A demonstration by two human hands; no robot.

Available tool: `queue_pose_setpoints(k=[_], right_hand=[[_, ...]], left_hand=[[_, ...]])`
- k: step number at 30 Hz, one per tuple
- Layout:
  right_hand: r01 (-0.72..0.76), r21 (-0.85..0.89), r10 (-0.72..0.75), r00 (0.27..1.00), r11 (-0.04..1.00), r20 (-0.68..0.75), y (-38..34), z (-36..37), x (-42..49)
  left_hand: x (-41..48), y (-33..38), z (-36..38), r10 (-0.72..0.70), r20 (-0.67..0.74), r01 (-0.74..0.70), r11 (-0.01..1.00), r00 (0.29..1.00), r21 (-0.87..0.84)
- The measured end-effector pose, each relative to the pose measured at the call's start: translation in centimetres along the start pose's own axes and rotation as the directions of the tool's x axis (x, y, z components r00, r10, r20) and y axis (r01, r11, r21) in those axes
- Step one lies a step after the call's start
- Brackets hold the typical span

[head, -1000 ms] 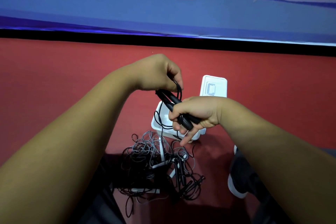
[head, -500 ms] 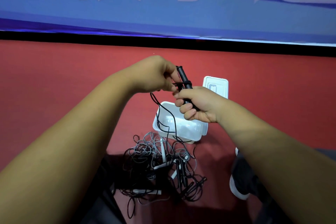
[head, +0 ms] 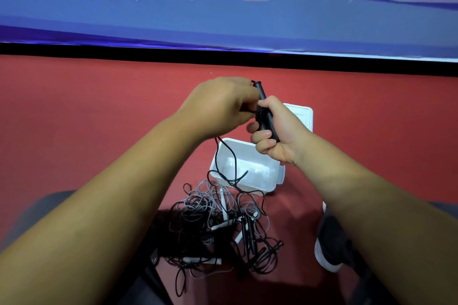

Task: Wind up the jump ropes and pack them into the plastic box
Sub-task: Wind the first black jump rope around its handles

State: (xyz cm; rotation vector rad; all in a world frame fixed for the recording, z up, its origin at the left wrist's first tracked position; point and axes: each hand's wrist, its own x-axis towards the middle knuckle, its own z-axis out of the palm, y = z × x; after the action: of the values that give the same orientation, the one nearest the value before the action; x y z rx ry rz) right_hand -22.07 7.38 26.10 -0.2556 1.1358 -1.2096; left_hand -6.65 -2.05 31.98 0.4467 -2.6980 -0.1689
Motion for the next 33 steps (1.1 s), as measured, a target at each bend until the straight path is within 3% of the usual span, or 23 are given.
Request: queue_pose_setpoints(k=[4, 6, 7, 9, 11, 12, 15, 17, 22, 25, 28, 33], right_hand=[[0.022, -0.002, -0.022, 1.0, 1.0, 0.005, 0.1, -0.4, 0.1], [0.026, -0.011, -0.026, 1.0, 1.0, -0.002, 0.0, -0.4, 0.1], [0.029, -0.027, -0.029, 1.0, 0.999, -0.01, 0.0, -0.3, 0.1], [0.026, -0.075, -0.028, 0.999, 0.997, -0.016, -0.1, -0.1, -0.1], [0.011, -0.13, -0.009, 1.0, 0.991, 0.018, -0.2, 0.3, -0.5], [-0.001, -0.164, 0.008, 0.999, 0.986, 0.044, -0.2, 0.5, -0.8], [-0.037, -0.238, 0.063, 0.993, 0.971, 0.102, -0.1, 1.2, -1.2], [-0.044, -0.268, 0.078, 0.99, 0.963, 0.118, -0.1, 1.3, -1.3], [0.007, -0.315, 0.029, 0.994, 0.949, 0.108, -0.3, 1.2, -1.1], [-0.059, -0.335, 0.106, 0.987, 0.941, 0.124, -0.8, 0.5, -1.4], [-0.094, -0.272, 0.136, 0.98, 0.958, 0.142, -1.2, 0.3, -1.7], [-0.028, -0.19, 0.052, 0.991, 0.981, 0.125, -0.8, 0.4, -1.2]], left_hand=[[0.1, 0.0, 0.2, 0.049, 0.101, -0.034, 0.989, 0.994, -0.146], [0.0, -0.5, 0.0, -0.06, 0.198, 0.11, 0.962, 0.978, -0.25], [-0.2, -0.7, -0.1, -0.164, 0.254, 0.244, 0.912, 0.953, -0.328], [-0.4, -1.1, 0.0, -0.375, 0.342, 0.506, 0.693, 0.862, -0.514], [-0.5, -1.4, 0.4, -0.503, 0.388, 0.616, 0.442, 0.772, -0.652], [-0.5, -1.6, 0.6, -0.515, 0.394, 0.623, 0.412, 0.761, -0.665], [-0.6, -2.1, 1.1, -0.391, 0.351, 0.517, 0.504, 0.851, -0.692], [-0.5, -2.4, 1.5, -0.356, 0.32, 0.469, 0.511, 0.878, -0.72], [-0.3, -2.7, 2.3, -0.406, 0.28, 0.468, 0.498, 0.87, -0.731], [-0.3, -2.9, 2.7, -0.423, 0.27, 0.477, 0.524, 0.865, -0.706], [-0.3, -2.8, 2.8, -0.427, 0.265, 0.478, 0.537, 0.865, -0.695], [-0.1, -2.4, 2.0, -0.495, 0.264, 0.543, 0.587, 0.828, -0.6]])
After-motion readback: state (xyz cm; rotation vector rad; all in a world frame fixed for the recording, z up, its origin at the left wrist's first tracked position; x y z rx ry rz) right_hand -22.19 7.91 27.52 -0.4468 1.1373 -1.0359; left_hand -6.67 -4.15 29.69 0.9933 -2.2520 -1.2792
